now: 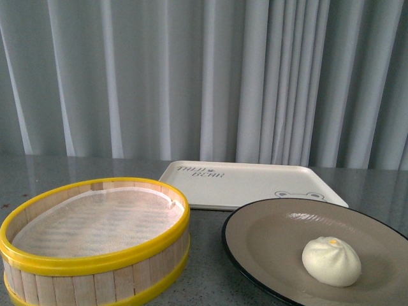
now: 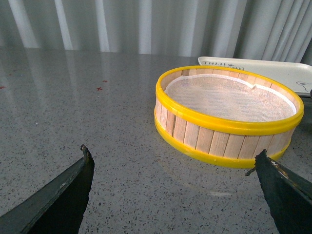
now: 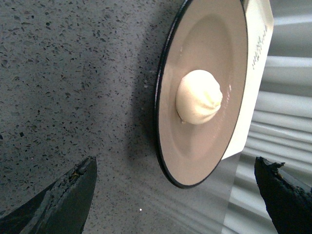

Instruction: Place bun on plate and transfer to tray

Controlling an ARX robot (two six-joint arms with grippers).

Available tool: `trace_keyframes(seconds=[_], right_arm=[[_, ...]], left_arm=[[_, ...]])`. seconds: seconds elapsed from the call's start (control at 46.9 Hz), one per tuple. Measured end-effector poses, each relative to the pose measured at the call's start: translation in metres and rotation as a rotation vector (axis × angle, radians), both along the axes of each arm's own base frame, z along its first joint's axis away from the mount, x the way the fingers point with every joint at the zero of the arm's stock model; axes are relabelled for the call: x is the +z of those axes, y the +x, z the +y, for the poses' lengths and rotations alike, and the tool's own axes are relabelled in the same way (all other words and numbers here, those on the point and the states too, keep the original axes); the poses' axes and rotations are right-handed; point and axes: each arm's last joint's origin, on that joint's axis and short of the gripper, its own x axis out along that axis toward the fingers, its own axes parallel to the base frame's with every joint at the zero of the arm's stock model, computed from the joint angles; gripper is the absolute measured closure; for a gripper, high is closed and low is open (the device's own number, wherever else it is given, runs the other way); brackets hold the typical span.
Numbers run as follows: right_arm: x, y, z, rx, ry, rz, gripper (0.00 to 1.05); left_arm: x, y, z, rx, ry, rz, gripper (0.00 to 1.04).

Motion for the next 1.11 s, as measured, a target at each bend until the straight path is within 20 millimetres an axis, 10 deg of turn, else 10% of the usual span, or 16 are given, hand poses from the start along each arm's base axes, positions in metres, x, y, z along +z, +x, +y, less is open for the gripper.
trace_keyframes(seconds=[0.938,1.109], right_arm=[[-0.042,0.051,0.030,0.105,0.018,-0.013,0.09],[-0.046,0.054,0.034,0.103,0.021,0.005,0.40]], left_arm=[[0.000,0.000,0.000,0.000,0.000,0.000,0.07],[0.000,0.000,0.000,0.000,0.000,0.000,0.07]])
